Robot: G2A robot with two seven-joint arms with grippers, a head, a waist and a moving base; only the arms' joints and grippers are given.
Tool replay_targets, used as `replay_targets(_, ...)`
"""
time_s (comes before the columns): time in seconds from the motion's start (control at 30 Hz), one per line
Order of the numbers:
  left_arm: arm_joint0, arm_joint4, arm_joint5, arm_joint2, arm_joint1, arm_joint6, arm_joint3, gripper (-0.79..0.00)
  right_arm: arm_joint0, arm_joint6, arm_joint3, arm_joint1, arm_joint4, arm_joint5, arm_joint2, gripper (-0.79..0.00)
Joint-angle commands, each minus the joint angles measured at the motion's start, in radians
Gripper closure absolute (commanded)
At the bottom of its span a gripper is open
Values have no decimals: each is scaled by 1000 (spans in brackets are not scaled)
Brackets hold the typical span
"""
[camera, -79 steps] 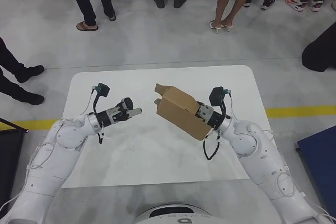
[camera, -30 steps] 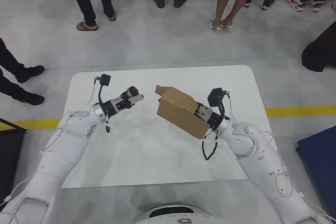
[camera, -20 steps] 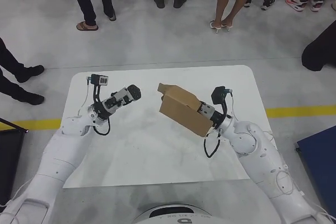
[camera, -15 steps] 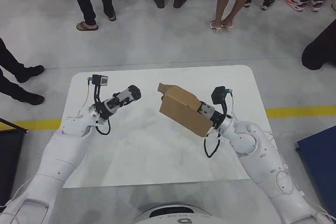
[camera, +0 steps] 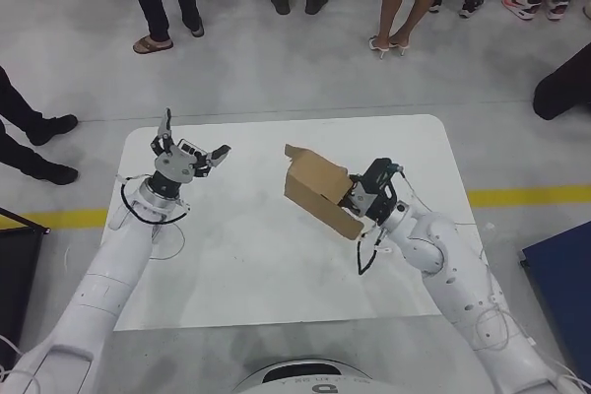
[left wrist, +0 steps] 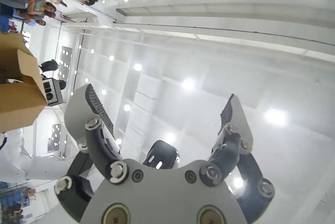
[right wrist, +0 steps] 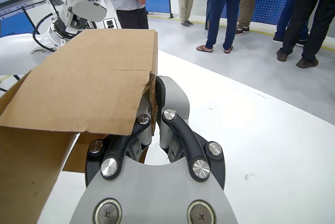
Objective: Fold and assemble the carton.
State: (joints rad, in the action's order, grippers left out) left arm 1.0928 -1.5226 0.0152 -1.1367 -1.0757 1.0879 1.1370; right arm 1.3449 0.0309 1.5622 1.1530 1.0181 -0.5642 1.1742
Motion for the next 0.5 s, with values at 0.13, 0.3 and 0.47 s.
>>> replay_targets(0.13, 2, 0, -12, 0, 0, -5, 3, -785, 0, -1, 0, 0, -6, -3, 0, 0)
replay_targets(0.3, 13, -135, 134, 12, -19, -89, 25, -785, 3, 10, 3, 1, -22, -9, -3, 0)
replay_targets(0.47, 13, -245, 311, 26, -34, -118, 37, -785, -16, 196, -44, 1, -59, -224, 10, 0)
